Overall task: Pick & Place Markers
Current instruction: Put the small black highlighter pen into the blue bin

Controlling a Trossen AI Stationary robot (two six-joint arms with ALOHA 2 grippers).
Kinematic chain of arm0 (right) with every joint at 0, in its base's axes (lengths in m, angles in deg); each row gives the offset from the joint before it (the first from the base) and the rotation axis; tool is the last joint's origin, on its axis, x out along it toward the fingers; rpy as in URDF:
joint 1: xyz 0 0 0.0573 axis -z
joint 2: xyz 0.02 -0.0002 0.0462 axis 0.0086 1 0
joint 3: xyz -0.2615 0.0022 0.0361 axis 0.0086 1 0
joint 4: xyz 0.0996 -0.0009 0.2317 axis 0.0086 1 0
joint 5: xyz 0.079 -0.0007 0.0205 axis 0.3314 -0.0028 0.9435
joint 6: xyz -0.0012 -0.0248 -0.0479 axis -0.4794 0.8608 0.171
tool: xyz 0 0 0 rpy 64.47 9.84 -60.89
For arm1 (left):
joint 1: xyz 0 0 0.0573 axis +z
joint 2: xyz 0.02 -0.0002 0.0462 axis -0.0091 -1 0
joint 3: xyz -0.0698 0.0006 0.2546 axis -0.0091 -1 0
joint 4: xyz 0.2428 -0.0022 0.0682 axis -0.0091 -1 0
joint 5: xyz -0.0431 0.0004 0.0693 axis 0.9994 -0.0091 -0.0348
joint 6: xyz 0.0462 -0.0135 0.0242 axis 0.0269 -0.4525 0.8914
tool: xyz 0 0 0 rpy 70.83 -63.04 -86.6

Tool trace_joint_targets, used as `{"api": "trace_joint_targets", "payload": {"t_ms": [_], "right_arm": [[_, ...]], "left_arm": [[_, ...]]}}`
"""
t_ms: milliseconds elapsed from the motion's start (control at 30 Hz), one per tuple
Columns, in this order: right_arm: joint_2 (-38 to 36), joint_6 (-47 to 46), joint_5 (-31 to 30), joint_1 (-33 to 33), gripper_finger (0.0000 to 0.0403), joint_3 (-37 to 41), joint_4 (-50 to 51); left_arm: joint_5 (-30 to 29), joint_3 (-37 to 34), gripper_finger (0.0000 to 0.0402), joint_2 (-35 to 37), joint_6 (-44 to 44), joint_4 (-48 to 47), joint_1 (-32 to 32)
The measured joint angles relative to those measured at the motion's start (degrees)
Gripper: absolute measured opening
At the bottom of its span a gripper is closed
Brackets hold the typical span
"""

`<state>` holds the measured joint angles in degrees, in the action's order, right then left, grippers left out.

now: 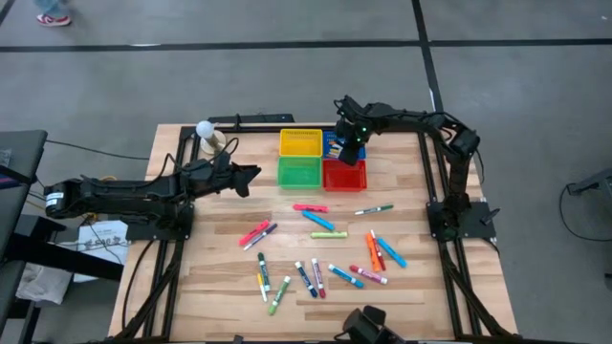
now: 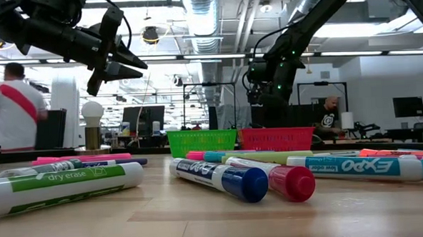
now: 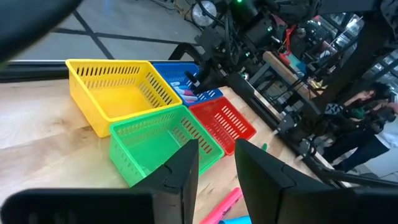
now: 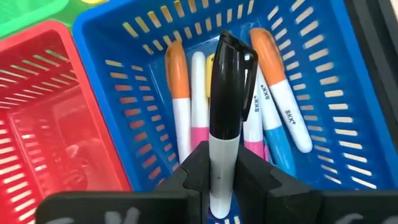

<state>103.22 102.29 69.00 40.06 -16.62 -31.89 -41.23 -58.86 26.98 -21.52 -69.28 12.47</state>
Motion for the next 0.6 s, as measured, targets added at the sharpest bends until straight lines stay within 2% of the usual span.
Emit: {"api": "trace_joint_targets", "payload": {"t_ms": [133, 600], "right_arm": [[0.0, 0.56, -2.8, -0.08, 0.0044, 0.0, 0.61], [1.18, 1.95, -5.14, -1.13, 0.0049, 0.01, -0.01]], "left_arm": [[0.02, 0.0, 0.0104, 0.0, 0.08, 0.18, 0.0], [0.02, 0.02, 0.0104, 0.0, 0.08, 0.39, 0.0]]}}
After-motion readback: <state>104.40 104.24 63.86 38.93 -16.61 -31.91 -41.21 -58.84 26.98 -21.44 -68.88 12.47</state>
